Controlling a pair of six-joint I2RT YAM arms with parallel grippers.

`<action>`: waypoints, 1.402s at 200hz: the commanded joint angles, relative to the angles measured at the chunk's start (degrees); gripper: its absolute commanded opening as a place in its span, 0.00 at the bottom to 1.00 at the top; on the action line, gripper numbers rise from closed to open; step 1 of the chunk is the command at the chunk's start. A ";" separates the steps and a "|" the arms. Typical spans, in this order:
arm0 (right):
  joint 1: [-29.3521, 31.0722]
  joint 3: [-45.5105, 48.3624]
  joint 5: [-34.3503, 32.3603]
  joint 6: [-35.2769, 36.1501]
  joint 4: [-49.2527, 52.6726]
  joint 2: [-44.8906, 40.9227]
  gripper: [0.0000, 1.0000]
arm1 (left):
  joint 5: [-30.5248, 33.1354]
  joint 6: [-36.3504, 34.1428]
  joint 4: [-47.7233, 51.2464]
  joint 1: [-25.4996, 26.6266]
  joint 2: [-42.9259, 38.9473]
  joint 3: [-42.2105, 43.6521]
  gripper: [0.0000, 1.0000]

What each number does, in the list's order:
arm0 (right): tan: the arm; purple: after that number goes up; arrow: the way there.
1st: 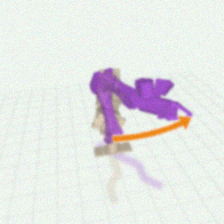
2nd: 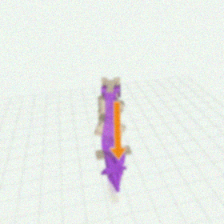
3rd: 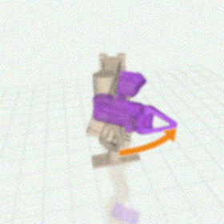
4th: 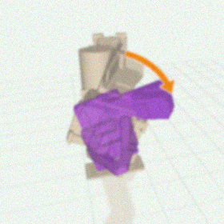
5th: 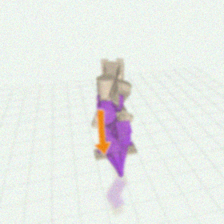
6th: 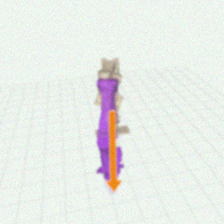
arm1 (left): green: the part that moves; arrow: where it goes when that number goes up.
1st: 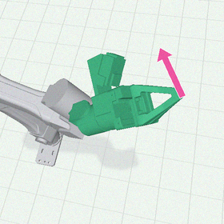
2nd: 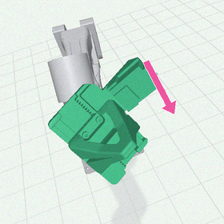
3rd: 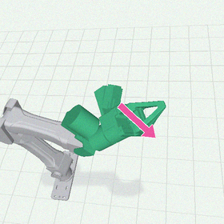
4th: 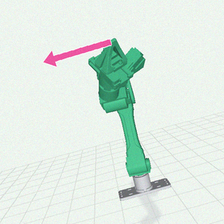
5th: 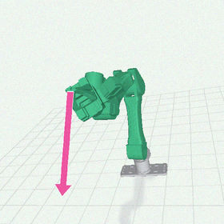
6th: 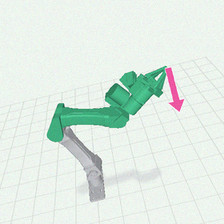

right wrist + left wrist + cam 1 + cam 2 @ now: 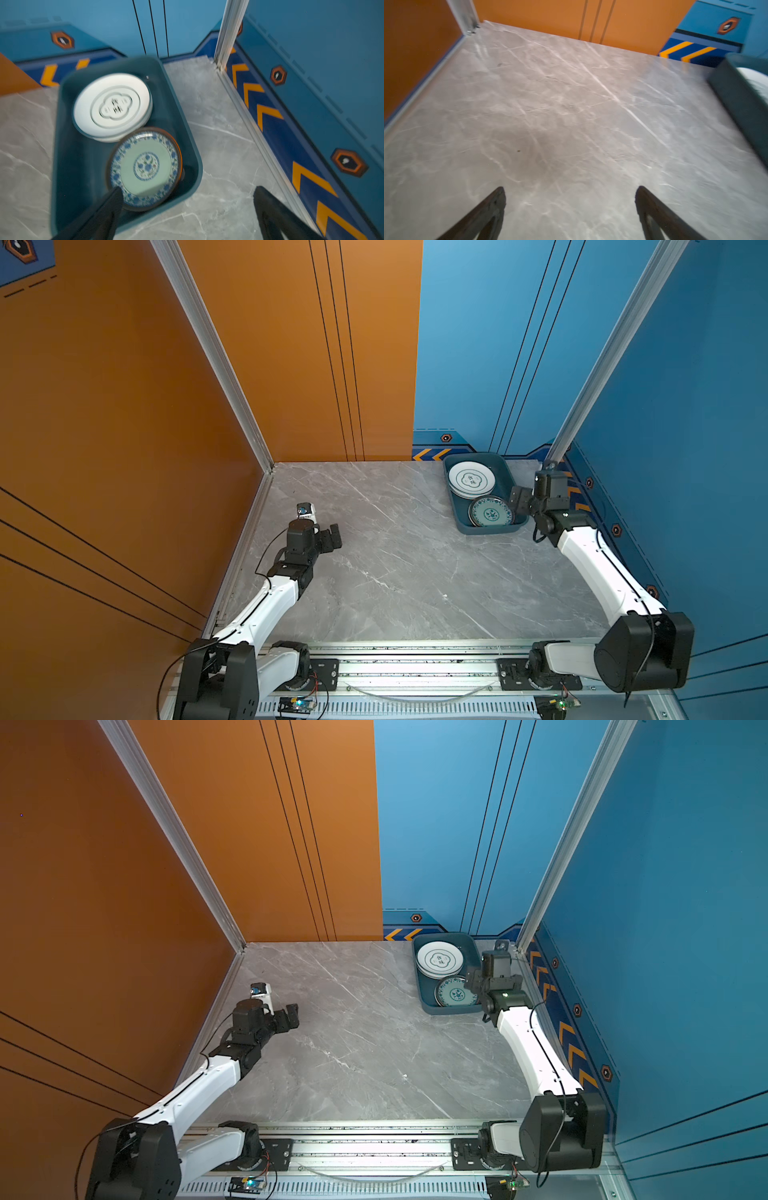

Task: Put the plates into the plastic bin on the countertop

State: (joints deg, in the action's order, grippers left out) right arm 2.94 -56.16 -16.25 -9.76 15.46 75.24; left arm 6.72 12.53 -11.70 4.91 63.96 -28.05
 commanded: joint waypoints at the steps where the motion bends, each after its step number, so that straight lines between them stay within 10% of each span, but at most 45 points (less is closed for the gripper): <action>1: -1.80 14.51 4.52 1.30 -20.27 -1.50 1.00 | 3.24 -8.02 -17.04 -1.77 0.27 6.43 0.98; 24: -2.50 29.17 10.16 0.87 -47.14 -1.79 1.00 | 1.04 -12.85 -35.87 -2.27 5.81 13.91 0.98; 101: -1.54 39.63 6.11 5.16 -64.36 0.22 1.00 | -1.78 -10.91 -64.21 -5.54 28.37 16.13 0.98; 150: -0.03 34.62 4.11 6.48 -65.36 12.45 1.00 | -1.71 -10.78 -42.43 -5.55 25.11 7.41 0.98; 280: -0.50 34.24 4.81 6.13 -64.86 12.32 1.00 | 0.73 -13.50 -40.16 -2.91 25.30 5.99 0.98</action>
State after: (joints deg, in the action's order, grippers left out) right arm 2.26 -20.32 -10.72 -4.21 -48.58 88.20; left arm 7.42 -0.23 -52.73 2.26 90.02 -21.28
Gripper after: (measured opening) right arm 0.998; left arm 0.978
